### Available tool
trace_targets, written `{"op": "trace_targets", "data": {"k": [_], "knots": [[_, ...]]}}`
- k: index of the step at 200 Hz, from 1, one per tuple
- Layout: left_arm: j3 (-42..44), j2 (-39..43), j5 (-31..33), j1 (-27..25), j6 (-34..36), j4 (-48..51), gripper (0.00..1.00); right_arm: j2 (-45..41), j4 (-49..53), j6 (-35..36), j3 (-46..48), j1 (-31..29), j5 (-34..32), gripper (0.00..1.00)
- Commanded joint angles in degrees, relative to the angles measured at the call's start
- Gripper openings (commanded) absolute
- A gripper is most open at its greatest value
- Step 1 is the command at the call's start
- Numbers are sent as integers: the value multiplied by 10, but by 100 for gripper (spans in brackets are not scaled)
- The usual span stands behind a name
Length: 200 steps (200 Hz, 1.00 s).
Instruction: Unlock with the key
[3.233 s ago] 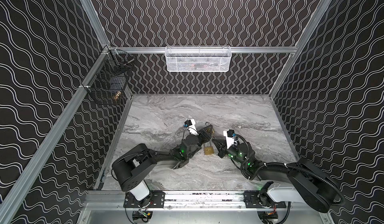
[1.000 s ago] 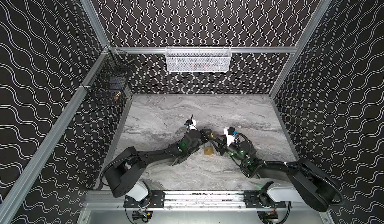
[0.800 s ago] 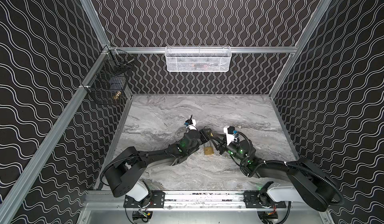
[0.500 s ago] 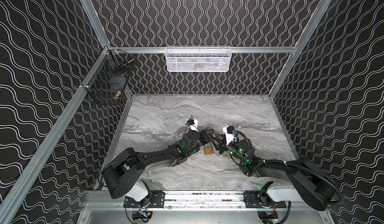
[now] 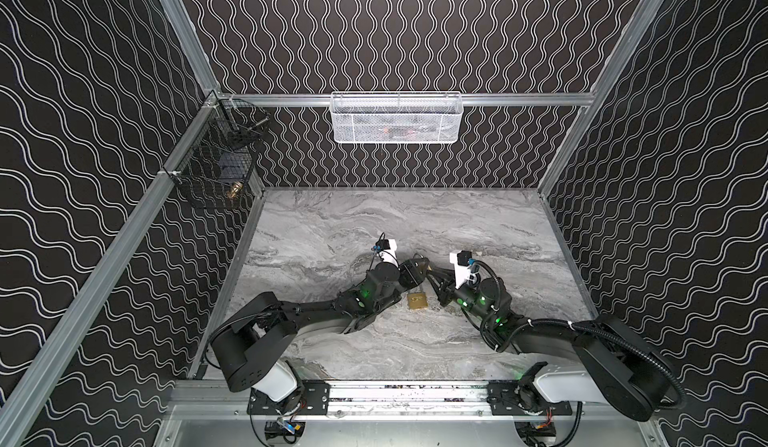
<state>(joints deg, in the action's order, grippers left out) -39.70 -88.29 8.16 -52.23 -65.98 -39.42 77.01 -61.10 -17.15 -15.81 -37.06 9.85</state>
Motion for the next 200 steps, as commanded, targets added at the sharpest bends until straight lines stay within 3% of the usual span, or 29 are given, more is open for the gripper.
{"op": "trace_targets", "data": {"k": [1, 9, 26, 45, 57, 83, 101, 121, 160, 171, 188, 200], "knots": [[9, 6, -23, 2, 27, -73, 55, -1, -80, -19, 11, 11, 66, 0], [16, 12, -26, 7, 49, -81, 67, 1, -100, -36, 18, 22, 75, 0], [28, 33, -44, 26, 94, -82, 81, 11, -149, -76, 33, 58, 106, 0], [60, 65, -60, 53, 147, -93, 90, 8, -207, -121, 54, 95, 136, 0], [87, 88, -74, 74, 178, -106, 93, -14, -185, -130, 53, 100, 130, 0], [153, 119, -145, 118, 258, -208, 89, -84, -121, -150, 42, 100, 117, 0], [170, 109, -237, 140, 285, -291, 82, -118, -125, -179, 43, 100, 100, 0], [195, 66, -298, 145, 290, -492, 72, -134, -142, -213, 46, 101, 85, 0], [104, 24, -461, 156, 245, -492, 71, -45, -356, -295, 61, 98, 100, 0], [94, 13, -471, 157, 247, -492, 70, -18, -378, -318, 54, 98, 108, 0], [86, -7, -478, 159, 238, -492, 69, -12, -379, -294, 43, 76, 103, 0], [82, -26, -486, 159, 230, -492, 61, -13, -379, -284, 41, 64, 94, 0]]}}
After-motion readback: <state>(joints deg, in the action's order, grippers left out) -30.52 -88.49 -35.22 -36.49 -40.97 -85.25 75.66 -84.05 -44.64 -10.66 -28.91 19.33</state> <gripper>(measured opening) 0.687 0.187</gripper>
